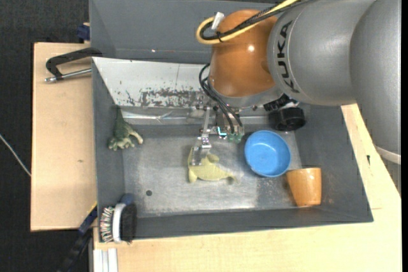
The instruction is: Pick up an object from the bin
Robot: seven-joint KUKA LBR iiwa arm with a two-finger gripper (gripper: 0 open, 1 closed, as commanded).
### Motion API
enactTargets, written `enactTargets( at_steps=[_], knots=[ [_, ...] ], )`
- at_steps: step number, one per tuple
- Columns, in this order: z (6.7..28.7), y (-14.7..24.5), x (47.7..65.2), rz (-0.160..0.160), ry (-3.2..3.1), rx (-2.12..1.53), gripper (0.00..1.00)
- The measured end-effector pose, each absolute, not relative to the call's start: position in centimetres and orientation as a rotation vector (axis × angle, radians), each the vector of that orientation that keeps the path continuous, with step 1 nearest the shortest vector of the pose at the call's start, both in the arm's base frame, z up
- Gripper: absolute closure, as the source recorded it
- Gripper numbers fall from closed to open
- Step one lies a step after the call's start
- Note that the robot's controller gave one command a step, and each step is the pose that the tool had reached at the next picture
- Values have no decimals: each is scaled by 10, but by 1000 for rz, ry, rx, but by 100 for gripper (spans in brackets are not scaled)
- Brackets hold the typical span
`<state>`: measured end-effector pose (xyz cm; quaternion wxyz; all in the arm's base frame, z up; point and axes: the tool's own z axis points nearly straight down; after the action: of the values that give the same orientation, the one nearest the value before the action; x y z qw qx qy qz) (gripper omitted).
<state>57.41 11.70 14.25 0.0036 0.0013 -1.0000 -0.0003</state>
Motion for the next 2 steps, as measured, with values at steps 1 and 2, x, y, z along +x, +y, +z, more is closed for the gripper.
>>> enactTargets(
  at_steps=[1,2],
  knots=[
    [76,65,545,1,-3125,297,0],
    [78,67,546,-2,-3129,299,100]
  ],
)
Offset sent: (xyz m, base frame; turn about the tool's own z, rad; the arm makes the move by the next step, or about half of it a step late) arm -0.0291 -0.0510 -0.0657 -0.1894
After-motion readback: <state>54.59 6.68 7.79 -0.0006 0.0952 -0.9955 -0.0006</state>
